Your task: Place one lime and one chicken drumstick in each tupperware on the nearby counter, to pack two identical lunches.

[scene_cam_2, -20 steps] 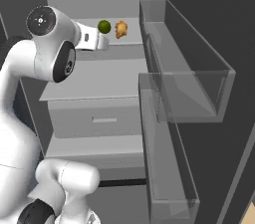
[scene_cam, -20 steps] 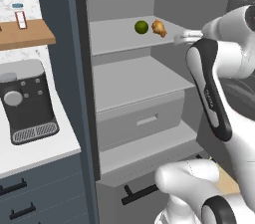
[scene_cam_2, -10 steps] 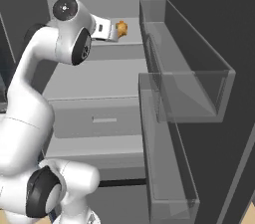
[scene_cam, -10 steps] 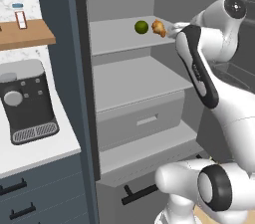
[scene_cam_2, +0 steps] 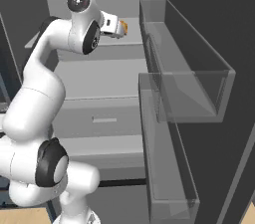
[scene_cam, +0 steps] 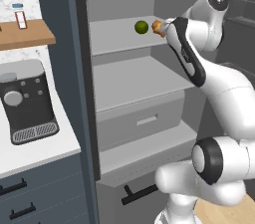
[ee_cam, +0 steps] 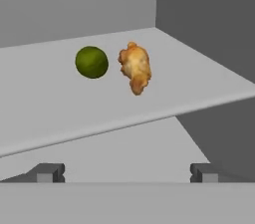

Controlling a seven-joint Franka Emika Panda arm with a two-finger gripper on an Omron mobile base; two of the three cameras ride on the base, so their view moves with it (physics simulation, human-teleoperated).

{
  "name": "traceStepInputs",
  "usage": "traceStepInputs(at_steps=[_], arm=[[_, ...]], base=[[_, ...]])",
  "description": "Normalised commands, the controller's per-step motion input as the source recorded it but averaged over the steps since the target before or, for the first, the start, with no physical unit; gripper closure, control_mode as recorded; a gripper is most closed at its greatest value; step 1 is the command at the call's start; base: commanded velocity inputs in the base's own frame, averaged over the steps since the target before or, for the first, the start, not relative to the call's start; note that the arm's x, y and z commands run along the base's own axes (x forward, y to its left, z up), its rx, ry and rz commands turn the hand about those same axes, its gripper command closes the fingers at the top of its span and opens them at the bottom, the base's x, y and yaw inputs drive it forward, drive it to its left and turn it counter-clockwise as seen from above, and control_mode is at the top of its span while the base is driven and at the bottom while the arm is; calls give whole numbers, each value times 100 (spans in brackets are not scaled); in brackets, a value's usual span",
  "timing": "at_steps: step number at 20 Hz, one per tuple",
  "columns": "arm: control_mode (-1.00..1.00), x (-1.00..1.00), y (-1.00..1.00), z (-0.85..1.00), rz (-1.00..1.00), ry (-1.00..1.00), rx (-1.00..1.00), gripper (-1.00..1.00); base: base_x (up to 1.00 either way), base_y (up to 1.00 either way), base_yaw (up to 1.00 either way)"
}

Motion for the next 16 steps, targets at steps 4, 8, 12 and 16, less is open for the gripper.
traceStepInputs(at_steps=[4,8,12,16], arm=[[-100,60,-2,-21,0,8,0,-100],[-100,56,-6,-20,0,7,0,-100],[-100,55,-4,-15,0,2,0,-100],[-100,58,0,-13,0,0,0,-100]], base=[[0,0,0],[0,0,0],[0,0,0],[0,0,0]])
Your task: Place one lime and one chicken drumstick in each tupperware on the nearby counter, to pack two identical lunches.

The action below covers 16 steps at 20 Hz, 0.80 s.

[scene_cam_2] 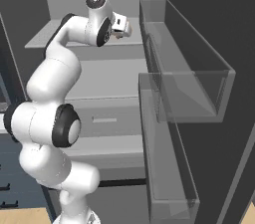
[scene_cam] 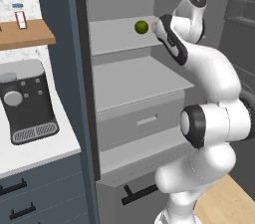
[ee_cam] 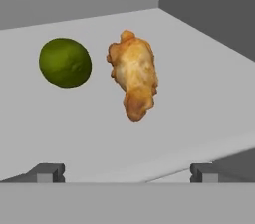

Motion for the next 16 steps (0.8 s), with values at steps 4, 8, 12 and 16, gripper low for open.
traceStepInputs(at_steps=[4,8,12,16], arm=[[-100,57,0,-22,0,0,0,-100],[-100,51,-2,-18,0,-1,0,-100],[-100,37,-5,-4,0,-6,0,-100],[-100,42,-2,-6,0,-5,0,-100]], base=[[0,0,0],[0,0,0],[0,0,0],[0,0,0]])
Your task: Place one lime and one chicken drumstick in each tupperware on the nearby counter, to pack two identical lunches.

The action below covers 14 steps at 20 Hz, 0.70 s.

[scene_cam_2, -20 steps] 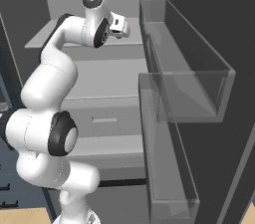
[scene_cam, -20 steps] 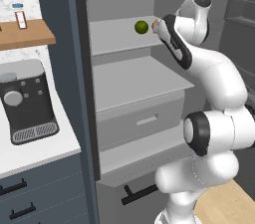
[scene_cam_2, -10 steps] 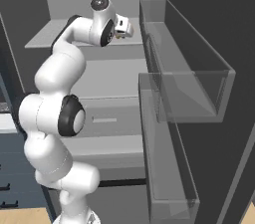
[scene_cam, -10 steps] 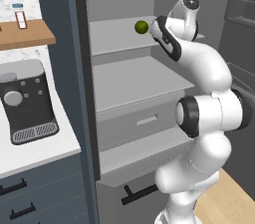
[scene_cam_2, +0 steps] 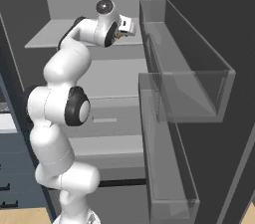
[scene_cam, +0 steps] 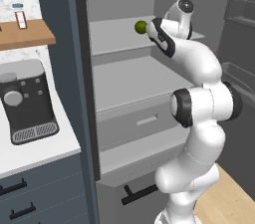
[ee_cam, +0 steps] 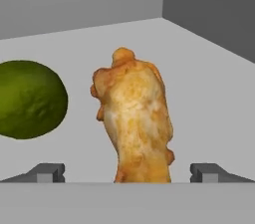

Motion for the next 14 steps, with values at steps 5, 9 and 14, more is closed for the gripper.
traceStepInputs(at_steps=[5,9,14], arm=[[-100,42,-5,-12,0,0,0,-100],[-100,40,-4,-14,1,2,0,-100],[-100,27,0,-31,1,1,0,100]], base=[[0,0,0],[0,0,0],[0,0,0]])
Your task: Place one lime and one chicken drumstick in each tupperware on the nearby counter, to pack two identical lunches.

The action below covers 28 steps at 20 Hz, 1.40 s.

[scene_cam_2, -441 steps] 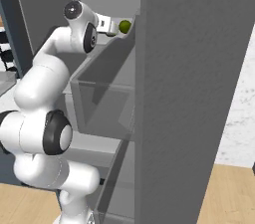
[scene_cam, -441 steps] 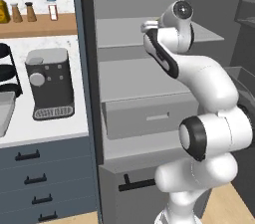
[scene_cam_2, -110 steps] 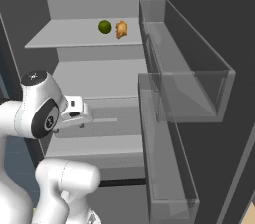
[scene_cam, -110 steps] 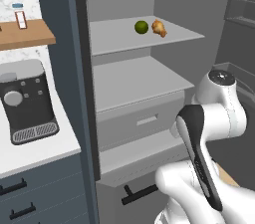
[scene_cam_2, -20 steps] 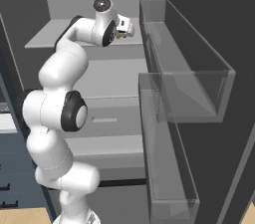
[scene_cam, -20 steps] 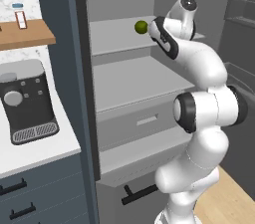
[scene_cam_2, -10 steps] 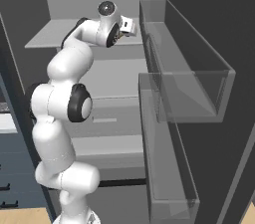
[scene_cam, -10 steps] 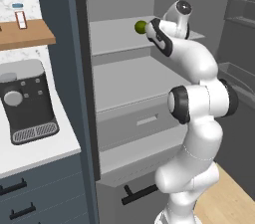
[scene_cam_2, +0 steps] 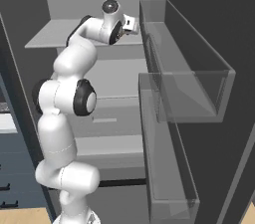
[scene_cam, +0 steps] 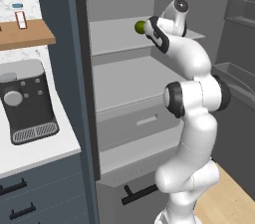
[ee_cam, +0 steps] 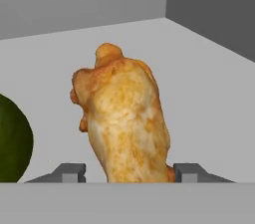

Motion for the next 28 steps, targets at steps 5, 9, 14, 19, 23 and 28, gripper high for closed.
traceStepInputs(at_steps=[5,9,14,19,23,28], arm=[[-100,9,0,-41,3,0,0,100],[-100,-15,2,-44,2,0,-2,100],[-100,-56,5,-13,0,0,-2,100],[-100,-100,0,0,-1,-3,0,100],[-100,-100,2,0,0,-10,0,100],[-100,-100,9,0,0,-16,-2,100]], base=[[0,0,0],[0,0,0],[0,0,0],[0,0,0],[0,0,0],[0,0,0]])
